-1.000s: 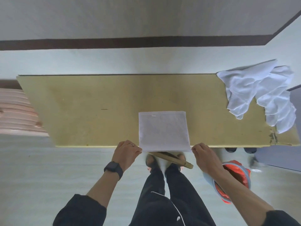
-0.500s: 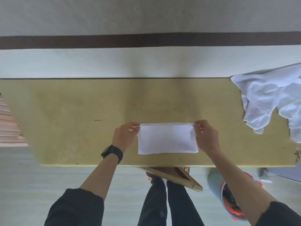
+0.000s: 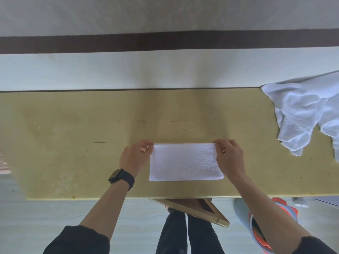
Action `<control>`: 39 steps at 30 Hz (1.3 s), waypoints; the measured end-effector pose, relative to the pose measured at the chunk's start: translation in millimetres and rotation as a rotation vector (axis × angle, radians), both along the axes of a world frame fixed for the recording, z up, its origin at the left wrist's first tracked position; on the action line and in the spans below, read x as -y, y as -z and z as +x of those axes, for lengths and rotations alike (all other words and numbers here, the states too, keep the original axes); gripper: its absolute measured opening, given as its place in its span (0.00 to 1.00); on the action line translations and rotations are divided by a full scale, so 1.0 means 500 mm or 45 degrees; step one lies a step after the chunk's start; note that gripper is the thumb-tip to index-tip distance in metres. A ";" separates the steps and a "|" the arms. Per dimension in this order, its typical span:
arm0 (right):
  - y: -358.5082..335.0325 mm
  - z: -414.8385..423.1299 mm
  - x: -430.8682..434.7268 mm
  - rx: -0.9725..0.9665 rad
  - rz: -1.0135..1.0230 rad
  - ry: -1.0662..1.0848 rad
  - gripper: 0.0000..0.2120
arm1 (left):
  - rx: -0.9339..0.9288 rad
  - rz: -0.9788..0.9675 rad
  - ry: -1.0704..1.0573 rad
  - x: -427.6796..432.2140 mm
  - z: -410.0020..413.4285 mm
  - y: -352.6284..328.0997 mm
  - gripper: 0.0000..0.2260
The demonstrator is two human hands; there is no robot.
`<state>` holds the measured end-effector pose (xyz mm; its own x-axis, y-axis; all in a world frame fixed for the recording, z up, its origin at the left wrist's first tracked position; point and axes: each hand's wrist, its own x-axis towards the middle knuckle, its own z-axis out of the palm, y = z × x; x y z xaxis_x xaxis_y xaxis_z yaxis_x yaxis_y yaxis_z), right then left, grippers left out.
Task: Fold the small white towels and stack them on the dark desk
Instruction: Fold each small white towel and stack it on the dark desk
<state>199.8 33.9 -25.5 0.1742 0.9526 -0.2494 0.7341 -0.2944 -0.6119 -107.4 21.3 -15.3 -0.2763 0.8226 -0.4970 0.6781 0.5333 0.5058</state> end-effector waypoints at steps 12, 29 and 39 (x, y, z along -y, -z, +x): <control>0.015 0.006 0.010 0.097 0.126 -0.118 0.08 | -0.096 -0.069 0.141 -0.021 0.007 -0.018 0.04; -0.018 -0.102 -0.043 0.356 0.022 -0.270 0.10 | -0.262 -0.186 0.087 0.050 -0.006 -0.035 0.03; -0.010 -0.300 -0.106 0.417 -0.052 -0.973 0.28 | -0.126 -0.307 -0.135 0.204 -0.003 -0.054 0.06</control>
